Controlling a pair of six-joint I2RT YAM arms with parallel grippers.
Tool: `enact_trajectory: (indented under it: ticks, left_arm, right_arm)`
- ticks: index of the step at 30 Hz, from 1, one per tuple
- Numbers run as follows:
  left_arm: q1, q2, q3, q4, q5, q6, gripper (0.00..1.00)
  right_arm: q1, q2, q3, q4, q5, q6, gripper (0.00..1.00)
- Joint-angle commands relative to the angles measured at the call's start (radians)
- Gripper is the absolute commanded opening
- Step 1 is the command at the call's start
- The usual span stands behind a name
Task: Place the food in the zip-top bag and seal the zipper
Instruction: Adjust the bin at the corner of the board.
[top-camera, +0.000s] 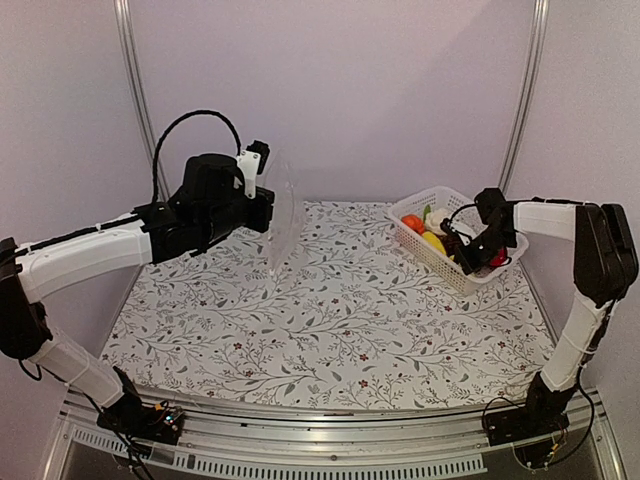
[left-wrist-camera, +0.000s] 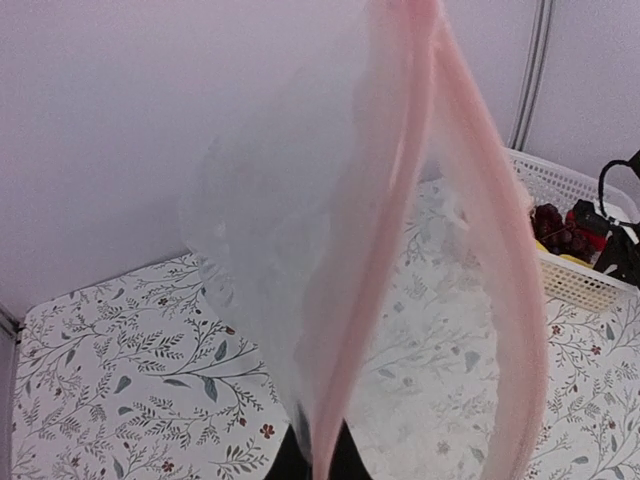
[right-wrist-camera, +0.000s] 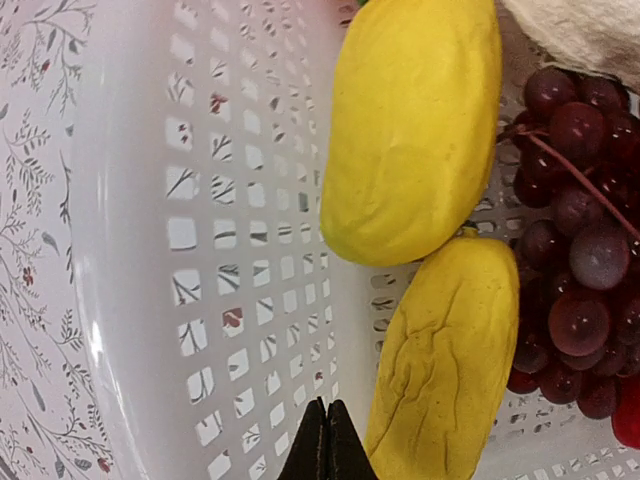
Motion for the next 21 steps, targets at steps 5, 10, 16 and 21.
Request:
enact_trajectory:
  ticks: [5,10,16,21]
  left_arm:
    - [-0.004,-0.009,-0.015,0.003,-0.013,0.005,0.00]
    - [-0.004,-0.005,-0.017,0.003,-0.020,0.010,0.00]
    - [-0.004,-0.003,-0.017,0.004,-0.025,0.011,0.00]
    - [-0.004,0.005,-0.014,0.002,-0.019,0.011,0.00]
  right_arm:
    - [0.169,-0.124,-0.110,-0.090,-0.030,-0.062,0.00]
    - [0.257,-0.152,-0.110,-0.146,-0.084,-0.059,0.01]
    - [0.296,-0.190,-0.084,-0.146,-0.040,-0.056,0.01]
    - [0.223,-0.171,-0.016,-0.163,0.040,-0.075,0.00]
